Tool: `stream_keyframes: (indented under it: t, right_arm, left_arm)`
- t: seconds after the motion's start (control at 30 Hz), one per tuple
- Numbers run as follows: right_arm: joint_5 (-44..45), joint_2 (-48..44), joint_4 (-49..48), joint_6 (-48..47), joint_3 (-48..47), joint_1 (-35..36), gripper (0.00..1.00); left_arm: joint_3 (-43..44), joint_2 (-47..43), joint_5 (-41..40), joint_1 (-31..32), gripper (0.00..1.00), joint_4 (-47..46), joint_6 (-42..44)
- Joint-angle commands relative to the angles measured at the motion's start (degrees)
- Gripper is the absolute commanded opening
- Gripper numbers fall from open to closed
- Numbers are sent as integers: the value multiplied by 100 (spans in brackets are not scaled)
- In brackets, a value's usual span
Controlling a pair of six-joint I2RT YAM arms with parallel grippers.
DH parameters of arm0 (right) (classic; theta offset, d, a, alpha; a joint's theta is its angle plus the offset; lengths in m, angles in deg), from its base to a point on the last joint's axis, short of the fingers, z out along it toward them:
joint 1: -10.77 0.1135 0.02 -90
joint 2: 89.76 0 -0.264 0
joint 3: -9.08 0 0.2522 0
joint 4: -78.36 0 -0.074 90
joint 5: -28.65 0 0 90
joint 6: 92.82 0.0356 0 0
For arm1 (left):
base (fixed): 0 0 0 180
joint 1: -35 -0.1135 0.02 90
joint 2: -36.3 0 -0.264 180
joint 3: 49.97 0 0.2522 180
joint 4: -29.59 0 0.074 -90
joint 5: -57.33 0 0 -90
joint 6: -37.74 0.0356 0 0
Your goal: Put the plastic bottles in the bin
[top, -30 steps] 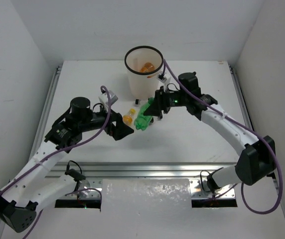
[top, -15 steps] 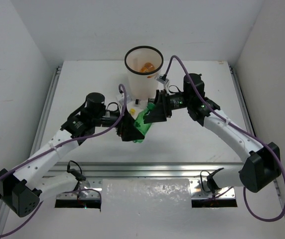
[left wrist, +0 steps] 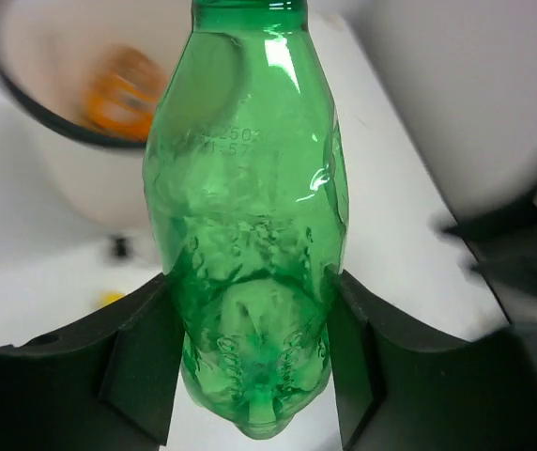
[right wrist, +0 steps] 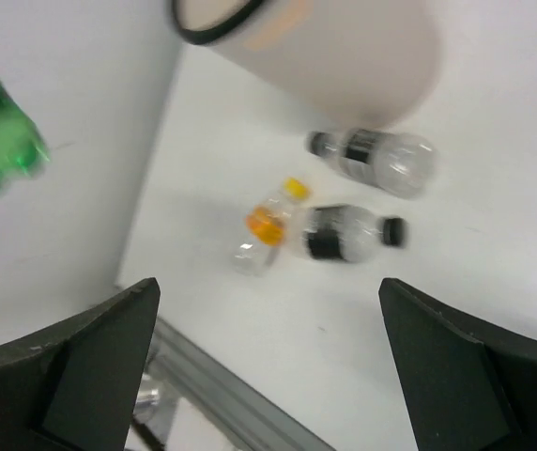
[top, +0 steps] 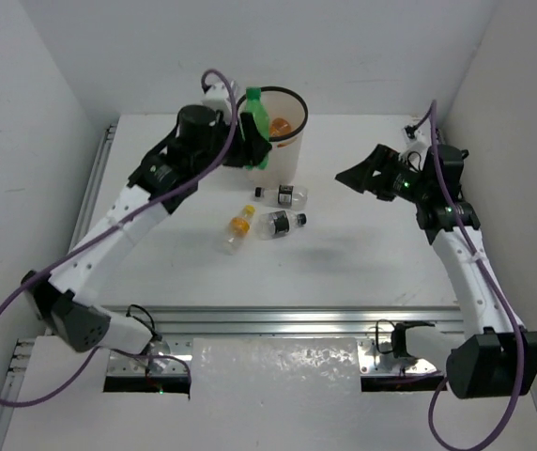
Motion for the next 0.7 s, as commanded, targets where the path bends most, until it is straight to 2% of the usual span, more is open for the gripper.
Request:
stream_keyframes:
  t: [0.0, 0.03, 0.1, 0.13, 0.2, 0.27, 0.3, 0.33, 0.43, 0.5, 0.6, 0.67]
  right_arm:
    - [1688, -134, 1180, -658, 172, 39, 99]
    - [1662, -99, 1293, -720, 199, 39, 99]
    - [1758, -2, 1417, -782, 287, 39, 99]
    - [1672, -10, 1357, -817, 374, 39, 99]
    - [1513, -37, 1112, -861, 646, 30, 99]
    - [1364, -2, 1014, -905, 770, 39, 99]
    - [1302, 59, 978, -905, 780, 48, 99]
    - [1241, 77, 909, -914, 814, 83, 99]
    - [1318, 174, 618, -1080, 903, 432, 99]
    - [1564, 375, 583, -1482, 780, 1063, 99]
    - [2004, 691, 197, -2090, 578, 1890, 99]
    - [2461, 1096, -190, -2854, 437, 2174, 99]
  left_arm:
    - [1075, 914, -1696, -400, 0, 556, 173]
    - [1756, 1517, -1731, -506, 0, 662, 184]
    - [2489, 2136, -1470, -830, 0, 968, 271]
    - [3232, 2730, -1390, -919, 0, 1057, 254]
    - [3861, 3253, -1066, -1104, 6, 1128, 315]
    - [4853, 3982, -827, -1149, 23, 1216, 403]
    - [5335, 4324, -670, -1166, 47, 1251, 412]
    - [5453, 4414, -546, -1175, 60, 1234, 404]
    - [5298, 4381, -212, -1193, 86, 936, 342]
    - [4886, 4109, -28, -1193, 91, 664, 290]
    - [4638, 3784, 166, -1193, 92, 504, 237]
    - [4524, 3494, 281, -1184, 93, 557, 184]
